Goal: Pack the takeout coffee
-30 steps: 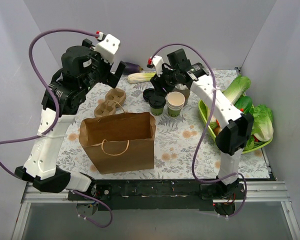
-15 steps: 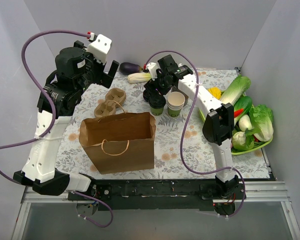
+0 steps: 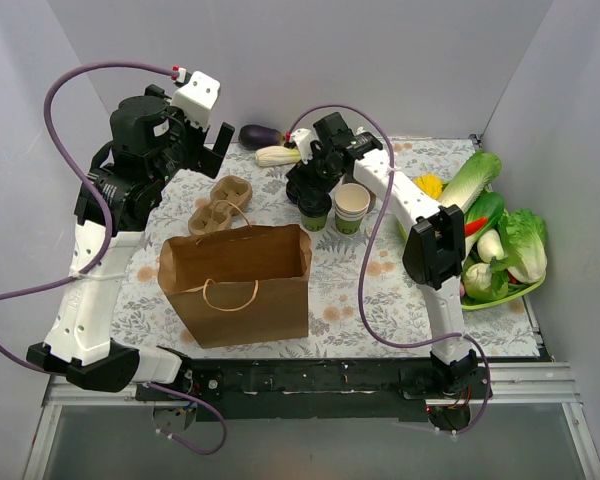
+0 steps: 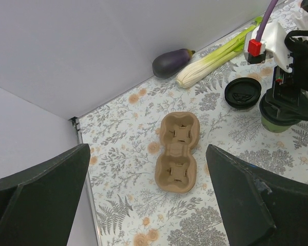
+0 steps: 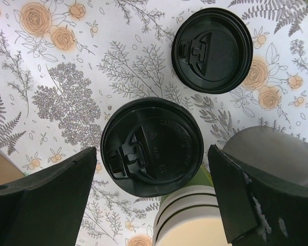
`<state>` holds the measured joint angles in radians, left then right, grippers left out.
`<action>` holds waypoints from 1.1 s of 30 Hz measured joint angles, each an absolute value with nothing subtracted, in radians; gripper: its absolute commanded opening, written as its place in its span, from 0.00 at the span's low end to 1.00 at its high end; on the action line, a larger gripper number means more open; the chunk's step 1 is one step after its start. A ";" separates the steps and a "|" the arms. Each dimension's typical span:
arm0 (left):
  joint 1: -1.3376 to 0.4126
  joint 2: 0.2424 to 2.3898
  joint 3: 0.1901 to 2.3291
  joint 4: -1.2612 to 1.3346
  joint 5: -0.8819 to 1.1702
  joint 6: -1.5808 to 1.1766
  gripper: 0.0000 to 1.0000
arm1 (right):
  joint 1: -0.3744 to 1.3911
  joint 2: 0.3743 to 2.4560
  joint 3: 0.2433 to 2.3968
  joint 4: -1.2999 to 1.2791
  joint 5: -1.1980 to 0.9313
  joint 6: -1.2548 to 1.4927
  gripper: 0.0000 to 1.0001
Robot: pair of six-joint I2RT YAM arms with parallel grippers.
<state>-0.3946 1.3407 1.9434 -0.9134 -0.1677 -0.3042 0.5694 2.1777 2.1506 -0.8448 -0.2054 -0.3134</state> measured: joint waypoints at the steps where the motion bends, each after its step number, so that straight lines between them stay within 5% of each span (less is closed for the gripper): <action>1: -0.395 1.341 1.943 -0.913 -0.167 -0.304 0.98 | 0.569 2.183 2.151 -0.845 -0.206 -0.314 0.95; 19: -0.387 1.333 1.923 -0.913 -0.149 -0.308 0.98 | 0.569 2.223 2.151 -0.842 -0.209 -0.321 0.68; 33: -0.385 1.322 1.842 -0.881 -0.105 -0.315 0.98 | 0.610 1.948 1.928 -0.867 -0.242 -0.340 0.65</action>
<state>-0.3851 1.3224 1.8423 -0.8814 -0.1051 -0.3145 0.6098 1.9476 1.9278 -0.8665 -0.2424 -0.3397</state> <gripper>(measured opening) 0.981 0.827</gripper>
